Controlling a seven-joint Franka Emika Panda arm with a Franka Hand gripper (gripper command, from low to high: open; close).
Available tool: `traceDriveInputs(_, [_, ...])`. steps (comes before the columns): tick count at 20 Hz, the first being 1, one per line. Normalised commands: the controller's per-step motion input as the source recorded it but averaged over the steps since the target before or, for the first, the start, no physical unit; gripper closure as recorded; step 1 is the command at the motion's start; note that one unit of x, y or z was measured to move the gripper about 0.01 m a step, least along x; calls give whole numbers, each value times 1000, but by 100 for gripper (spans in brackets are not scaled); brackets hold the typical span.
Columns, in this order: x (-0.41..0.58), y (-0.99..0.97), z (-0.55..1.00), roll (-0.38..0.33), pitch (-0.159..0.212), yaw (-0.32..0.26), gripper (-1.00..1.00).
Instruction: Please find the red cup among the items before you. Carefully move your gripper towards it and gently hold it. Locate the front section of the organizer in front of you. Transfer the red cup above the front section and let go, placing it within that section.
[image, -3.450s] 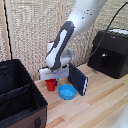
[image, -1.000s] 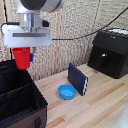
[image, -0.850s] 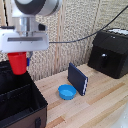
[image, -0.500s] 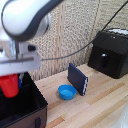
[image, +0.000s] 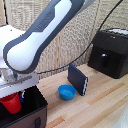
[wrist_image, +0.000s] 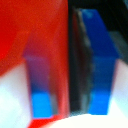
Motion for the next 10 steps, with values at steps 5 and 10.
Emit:
traceDriveInputs(5, [289, -406, 543, 17, -212, 159, -100])
traceDriveInputs(10, [375, -369, 413, 3, -244, 153, -100])
